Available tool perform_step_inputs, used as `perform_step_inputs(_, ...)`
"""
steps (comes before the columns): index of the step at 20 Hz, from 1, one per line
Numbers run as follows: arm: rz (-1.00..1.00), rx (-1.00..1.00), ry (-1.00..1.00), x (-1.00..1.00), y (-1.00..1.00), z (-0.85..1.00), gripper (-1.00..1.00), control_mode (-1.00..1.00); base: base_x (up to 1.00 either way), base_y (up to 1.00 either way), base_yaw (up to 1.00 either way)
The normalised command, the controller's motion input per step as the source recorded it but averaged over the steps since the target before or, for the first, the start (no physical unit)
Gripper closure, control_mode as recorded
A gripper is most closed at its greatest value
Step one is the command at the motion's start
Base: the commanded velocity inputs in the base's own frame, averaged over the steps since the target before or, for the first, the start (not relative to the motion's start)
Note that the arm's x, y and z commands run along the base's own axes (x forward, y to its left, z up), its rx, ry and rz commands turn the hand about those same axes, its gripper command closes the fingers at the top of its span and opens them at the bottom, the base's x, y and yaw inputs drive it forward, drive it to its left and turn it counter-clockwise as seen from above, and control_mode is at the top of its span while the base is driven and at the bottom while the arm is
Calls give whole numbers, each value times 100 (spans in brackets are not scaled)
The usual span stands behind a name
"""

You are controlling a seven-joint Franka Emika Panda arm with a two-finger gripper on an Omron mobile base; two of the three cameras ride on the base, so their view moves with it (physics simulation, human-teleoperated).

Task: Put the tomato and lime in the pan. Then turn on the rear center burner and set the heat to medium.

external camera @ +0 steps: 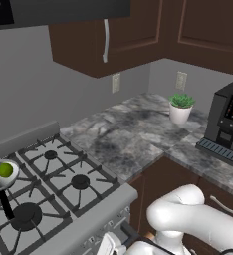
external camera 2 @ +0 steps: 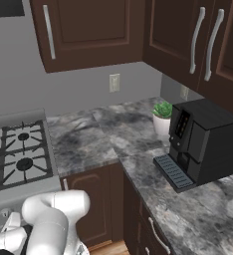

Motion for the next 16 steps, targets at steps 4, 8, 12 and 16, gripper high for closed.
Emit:
perform_step_inputs(4, 0, 10, 0, 0, -3, 0, -100, -100, 0, 0, 0)
perform_step_inputs(8, 0, 0, 0, 0, 0, 0, 100, -100, 0, 0, 0)
perform_step_inputs(12, 0, 0, 0, 0, 0, 0, 100, -100, 0, 0, 0)
perform_step_inputs(16, 0, 0, -1, 0, 0, 9, 100, -100, 0, 0, 0)
